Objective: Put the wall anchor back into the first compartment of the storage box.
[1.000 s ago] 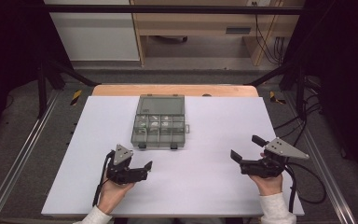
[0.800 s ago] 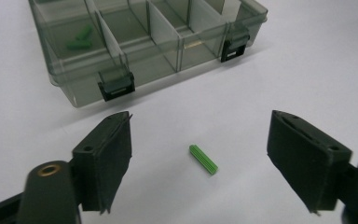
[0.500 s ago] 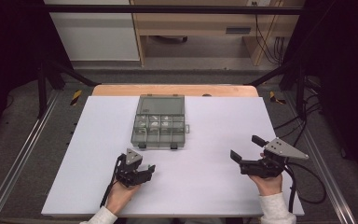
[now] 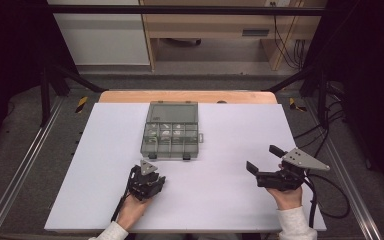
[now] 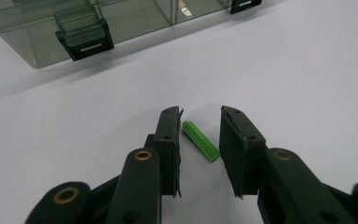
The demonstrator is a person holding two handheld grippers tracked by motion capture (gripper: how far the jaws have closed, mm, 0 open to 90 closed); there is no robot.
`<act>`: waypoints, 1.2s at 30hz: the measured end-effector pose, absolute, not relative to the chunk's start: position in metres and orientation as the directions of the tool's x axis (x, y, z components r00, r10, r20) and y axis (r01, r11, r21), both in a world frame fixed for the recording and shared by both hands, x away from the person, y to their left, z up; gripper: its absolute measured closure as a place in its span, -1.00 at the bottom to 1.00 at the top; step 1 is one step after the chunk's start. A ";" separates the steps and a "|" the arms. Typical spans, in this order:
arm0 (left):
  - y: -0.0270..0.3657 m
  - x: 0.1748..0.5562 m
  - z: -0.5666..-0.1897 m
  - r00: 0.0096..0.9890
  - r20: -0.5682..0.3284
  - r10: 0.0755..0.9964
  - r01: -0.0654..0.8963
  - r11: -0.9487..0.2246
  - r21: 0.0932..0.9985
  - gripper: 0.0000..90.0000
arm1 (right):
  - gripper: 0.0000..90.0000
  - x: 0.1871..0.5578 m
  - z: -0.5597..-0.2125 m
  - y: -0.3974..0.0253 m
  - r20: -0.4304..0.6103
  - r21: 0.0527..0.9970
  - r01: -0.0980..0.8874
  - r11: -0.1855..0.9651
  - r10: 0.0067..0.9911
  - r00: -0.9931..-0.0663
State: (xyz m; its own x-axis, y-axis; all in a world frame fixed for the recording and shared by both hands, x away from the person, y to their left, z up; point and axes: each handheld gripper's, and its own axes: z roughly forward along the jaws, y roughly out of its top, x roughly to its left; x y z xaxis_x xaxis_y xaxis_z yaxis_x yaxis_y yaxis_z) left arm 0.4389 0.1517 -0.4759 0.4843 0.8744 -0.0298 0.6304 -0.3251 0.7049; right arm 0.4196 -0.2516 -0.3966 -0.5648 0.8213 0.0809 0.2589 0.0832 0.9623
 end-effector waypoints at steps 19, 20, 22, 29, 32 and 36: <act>0.155 0.441 -0.473 0.508 -0.043 0.860 0.639 -0.343 0.689 0.86 | -0.99 0.419 -0.396 -0.251 0.085 0.962 0.261 0.081 0.819 -0.567; 0.156 0.441 -0.471 0.511 -0.041 0.858 0.633 -0.344 0.693 0.86 | -0.99 0.419 -0.396 -0.251 0.087 0.962 0.262 0.079 0.819 -0.567; 0.158 0.439 -0.467 0.519 -0.043 0.854 0.624 -0.343 0.702 0.86 | -0.99 0.419 -0.396 -0.252 0.083 0.963 0.259 0.082 0.818 -0.569; 0.166 0.432 -0.448 0.521 -0.052 0.852 0.582 -0.310 0.752 0.86 | -0.99 0.419 -0.396 -0.252 0.087 0.961 0.265 0.081 0.819 -0.567; 0.170 0.430 -0.440 0.521 -0.057 0.852 0.566 -0.295 0.770 0.86 | -0.99 0.419 -0.396 -0.252 0.089 0.961 0.266 0.079 0.820 -0.566; 0.174 0.427 -0.428 0.520 -0.061 0.852 0.543 -0.274 0.793 0.86 | -0.99 0.420 -0.397 -0.252 0.089 0.961 0.266 0.077 0.822 -0.562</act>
State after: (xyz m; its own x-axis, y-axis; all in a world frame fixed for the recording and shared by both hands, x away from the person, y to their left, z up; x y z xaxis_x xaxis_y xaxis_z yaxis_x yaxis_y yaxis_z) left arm 0.4274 0.1736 -0.4283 0.5198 0.8521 -0.0612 0.5434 -0.2744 0.7934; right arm 0.4197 -0.2515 -0.3967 -0.5622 0.8221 0.0894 0.2659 0.0773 0.9609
